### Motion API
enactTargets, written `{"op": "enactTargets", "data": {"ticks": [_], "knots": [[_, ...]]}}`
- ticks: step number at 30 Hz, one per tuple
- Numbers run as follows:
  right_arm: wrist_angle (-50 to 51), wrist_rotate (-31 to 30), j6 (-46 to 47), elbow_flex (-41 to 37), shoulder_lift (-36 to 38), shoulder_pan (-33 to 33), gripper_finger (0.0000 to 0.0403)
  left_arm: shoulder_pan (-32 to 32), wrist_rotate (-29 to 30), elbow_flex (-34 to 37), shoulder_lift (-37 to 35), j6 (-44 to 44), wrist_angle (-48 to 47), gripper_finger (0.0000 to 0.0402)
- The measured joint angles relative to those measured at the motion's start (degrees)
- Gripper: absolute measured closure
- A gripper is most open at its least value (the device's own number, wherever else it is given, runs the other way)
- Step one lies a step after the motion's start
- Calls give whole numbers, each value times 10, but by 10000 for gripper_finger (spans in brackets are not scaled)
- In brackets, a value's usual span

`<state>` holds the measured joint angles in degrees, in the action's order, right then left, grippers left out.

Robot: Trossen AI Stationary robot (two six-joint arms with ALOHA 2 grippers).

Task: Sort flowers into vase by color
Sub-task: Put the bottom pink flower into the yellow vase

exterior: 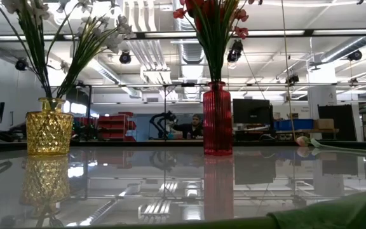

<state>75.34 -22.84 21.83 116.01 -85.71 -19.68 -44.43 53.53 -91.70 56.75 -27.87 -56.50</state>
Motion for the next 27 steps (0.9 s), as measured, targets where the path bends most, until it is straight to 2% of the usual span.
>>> {"op": "enactTargets", "data": {"ticks": [3,8,17,23,27], "knots": [[6,0,2,0,6,-40,179,1,13,3,26,19,55,287],[9,-1,21,0,10,-92,179,1,15,3,78,-9,76,287],[14,-17,139,-2,9,-193,179,0,11,3,162,-34,125,287],[14,-84,229,-6,9,-259,179,0,-94,2,226,-53,146,288],[10,-90,295,-12,9,-287,179,-2,-132,2,281,-65,145,296]]}}
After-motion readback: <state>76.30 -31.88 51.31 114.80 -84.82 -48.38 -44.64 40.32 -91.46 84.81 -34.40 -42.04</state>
